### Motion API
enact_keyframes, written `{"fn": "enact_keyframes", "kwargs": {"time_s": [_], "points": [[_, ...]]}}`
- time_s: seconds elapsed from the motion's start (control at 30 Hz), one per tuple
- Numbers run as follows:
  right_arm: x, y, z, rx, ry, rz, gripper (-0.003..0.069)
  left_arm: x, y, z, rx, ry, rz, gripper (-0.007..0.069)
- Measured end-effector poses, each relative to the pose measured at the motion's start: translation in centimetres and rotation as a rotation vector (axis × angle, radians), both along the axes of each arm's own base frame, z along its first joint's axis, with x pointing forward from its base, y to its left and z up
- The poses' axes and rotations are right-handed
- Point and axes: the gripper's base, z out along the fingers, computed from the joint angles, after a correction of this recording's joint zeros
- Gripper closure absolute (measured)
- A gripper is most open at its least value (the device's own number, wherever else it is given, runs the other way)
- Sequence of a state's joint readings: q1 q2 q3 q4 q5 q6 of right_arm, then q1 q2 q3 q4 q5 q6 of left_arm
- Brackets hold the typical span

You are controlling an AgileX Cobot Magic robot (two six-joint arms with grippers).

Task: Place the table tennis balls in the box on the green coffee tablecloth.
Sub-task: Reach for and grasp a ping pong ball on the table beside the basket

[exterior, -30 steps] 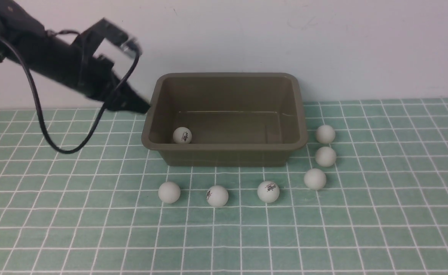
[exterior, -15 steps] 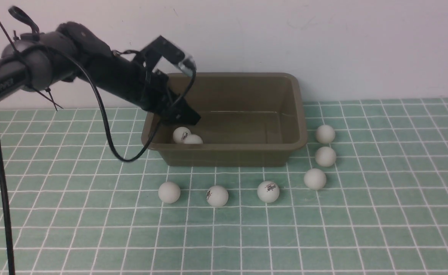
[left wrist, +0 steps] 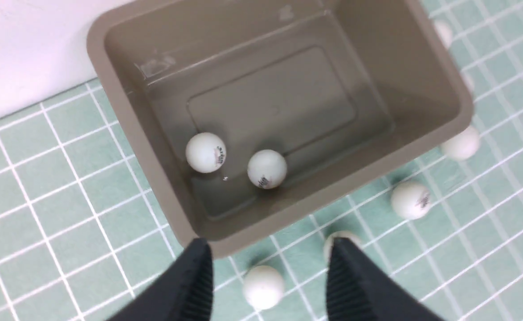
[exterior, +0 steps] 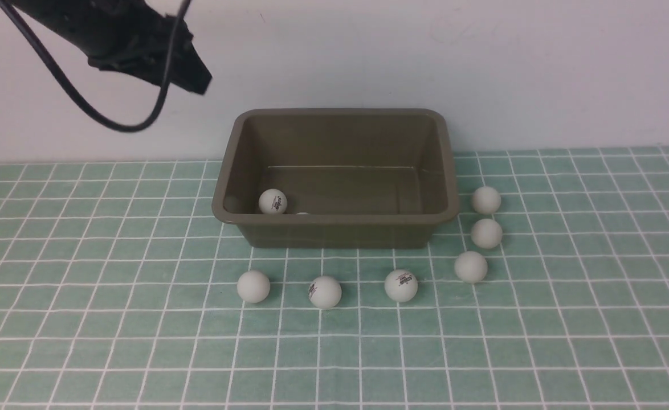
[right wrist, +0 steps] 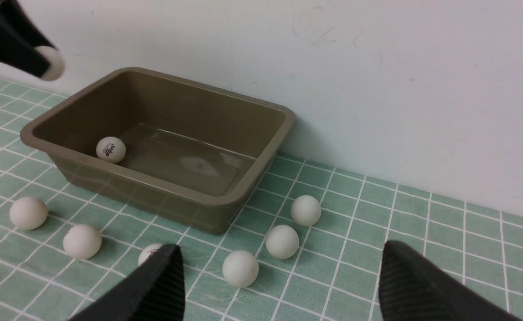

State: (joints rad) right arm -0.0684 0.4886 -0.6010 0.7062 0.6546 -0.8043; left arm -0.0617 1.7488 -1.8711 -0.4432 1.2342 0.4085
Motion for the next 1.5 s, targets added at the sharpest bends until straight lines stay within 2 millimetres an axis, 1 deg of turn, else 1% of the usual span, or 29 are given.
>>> {"fn": "enact_keyframes", "kwargs": {"time_s": [0.1, 0.17, 0.23, 0.33, 0.37, 0.4, 0.47, 0.5, 0.53, 0.63, 0.7, 0.77, 0.8, 0.83, 0.9, 1.03, 1.13, 1.2, 1.4, 1.5], "points": [[0.0, 0.0, 0.0, 0.0, 0.0, 0.0, 0.0127, -1.6, 0.1, 1.8, -0.036, -0.012, 0.05, 0.0351], [0.0, 0.0, 0.0, 0.0, 0.002, 0.001, 0.0127, -2.9, 0.2, 2.0, -0.046, 0.001, 0.066, 0.0393], [0.0, 0.0, 0.0, 0.0, 0.005, 0.004, 0.0127, -5.0, 0.3, 1.4, -0.047, 0.039, 0.071, 0.0418], [0.0, 0.0, -0.1, -0.001, 0.007, 0.006, 0.0127, -9.0, 0.3, -1.3, -0.037, 0.142, 0.066, 0.0429], [0.0, 0.1, -0.1, -0.001, 0.008, 0.007, 0.0127, -9.9, 0.2, -2.0, -0.036, 0.167, 0.061, 0.0429], [0.0, 0.1, -0.1, -0.001, 0.008, 0.007, 0.0127, -11.3, 0.2, -3.2, -0.037, 0.207, 0.052, 0.0429], [0.0, 0.1, -0.1, -0.001, 0.009, 0.007, 0.0127, -13.3, 0.0, -5.6, -0.047, 0.274, 0.017, 0.0429], [0.0, 0.1, -0.1, -0.001, 0.009, 0.007, 0.0127, -14.0, -0.2, -6.9, -0.068, 0.28, -0.009, 0.0428], [0.0, 0.1, -0.1, -0.001, 0.009, 0.007, 0.0127, -14.1, -0.4, -8.0, -0.085, 0.277, -0.024, 0.0425], [0.0, 0.1, -0.1, -0.001, 0.01, 0.007, 0.0127, -13.7, -0.8, -11.6, -0.137, 0.211, -0.044, 0.0384], [0.0, 0.1, -0.1, -0.001, 0.012, 0.007, 0.0127, -12.9, -0.9, -13.2, -0.141, 0.148, -0.063, 0.0348], [0.0, 0.1, -0.1, -0.001, 0.012, 0.007, 0.0127, -11.3, -1.1, -14.7, -0.132, 0.07, -0.092, 0.0267], [0.0, 0.1, -0.1, -0.001, 0.012, 0.007, 0.0127, -11.0, -1.1, -14.9, -0.134, 0.061, -0.092, 0.0253], [0.0, 0.1, -0.1, -0.001, 0.012, 0.007, 0.0127, -10.5, -1.1, -15.4, -0.14, 0.049, -0.088, 0.0218], [0.0, 0.1, -0.1, -0.001, 0.012, 0.007, 0.0127, -9.6, -1.2, -16.1, -0.157, 0.038, -0.07, 0.0172], [0.0, 0.0, -0.1, -0.001, 0.011, 0.007, 0.0127, -7.4, -1.1, -18.8, -0.159, 0.021, 0.003, 0.0101], [0.0, 0.0, -0.1, -0.001, 0.01, 0.006, 0.0127, -6.3, -0.9, -20.7, -0.112, 0.017, 0.027, 0.0102], [0.0, 0.0, -0.1, -0.003, 0.007, 0.005, 0.0127, -5.8, -1.2, -21.9, -0.068, 0.011, 0.03, 0.0109], [0.1, 0.0, 0.0, -0.002, -0.004, -0.004, 0.0127, -5.5, -3.7, -23.8, 0.027, -0.023, -0.006, 0.0125], [0.1, 0.0, 0.0, -0.002, -0.004, -0.004, 0.0127, -5.2, -4.4, -25.0, 0.081, -0.03, 0.009, 0.0125]]}}
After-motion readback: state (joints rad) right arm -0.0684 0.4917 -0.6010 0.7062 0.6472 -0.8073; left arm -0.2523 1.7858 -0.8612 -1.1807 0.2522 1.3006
